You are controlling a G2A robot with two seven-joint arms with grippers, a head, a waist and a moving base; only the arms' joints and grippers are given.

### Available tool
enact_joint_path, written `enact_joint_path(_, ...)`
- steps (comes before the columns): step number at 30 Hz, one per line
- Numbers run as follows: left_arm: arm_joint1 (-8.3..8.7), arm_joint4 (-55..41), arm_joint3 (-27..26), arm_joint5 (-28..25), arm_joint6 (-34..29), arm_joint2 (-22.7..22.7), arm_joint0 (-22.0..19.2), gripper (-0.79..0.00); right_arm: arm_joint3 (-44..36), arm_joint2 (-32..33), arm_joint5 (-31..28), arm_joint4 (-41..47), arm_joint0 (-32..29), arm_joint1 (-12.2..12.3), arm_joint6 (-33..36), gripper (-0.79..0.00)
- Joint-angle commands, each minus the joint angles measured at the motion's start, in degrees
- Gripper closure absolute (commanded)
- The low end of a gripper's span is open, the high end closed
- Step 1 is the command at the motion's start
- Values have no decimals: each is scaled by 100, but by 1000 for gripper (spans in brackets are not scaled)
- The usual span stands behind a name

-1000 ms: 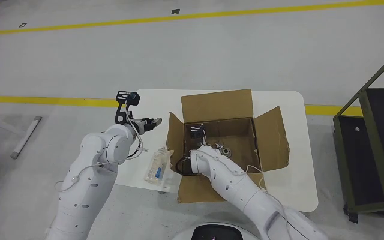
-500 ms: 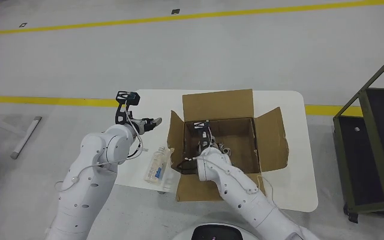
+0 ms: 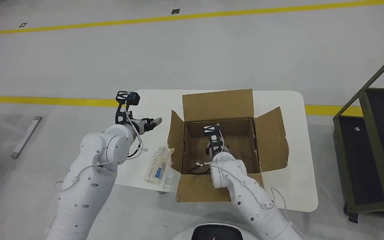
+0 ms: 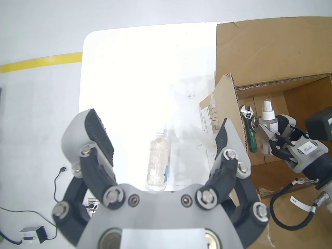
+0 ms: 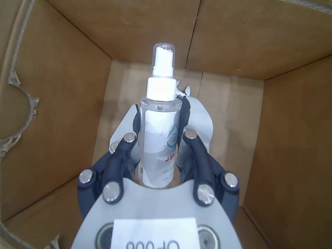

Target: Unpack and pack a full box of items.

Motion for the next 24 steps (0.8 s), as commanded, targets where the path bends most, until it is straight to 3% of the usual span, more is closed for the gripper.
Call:
enact_joint_path(1, 0, 0, 0, 0, 0, 0, 0, -785, -162, 46, -100, -16, -93, 7, -178, 0)
enact_joint_path(16, 0, 0, 0, 0, 0, 0, 0, -785, -2443, 1423, -1146, 805, -1740, 249, -1768, 0)
enact_joint_path(24, 0, 0, 0, 0, 0, 0, 0, -785, -2694, 1775, -1398, 1095, -2006, 290, -2054, 0)
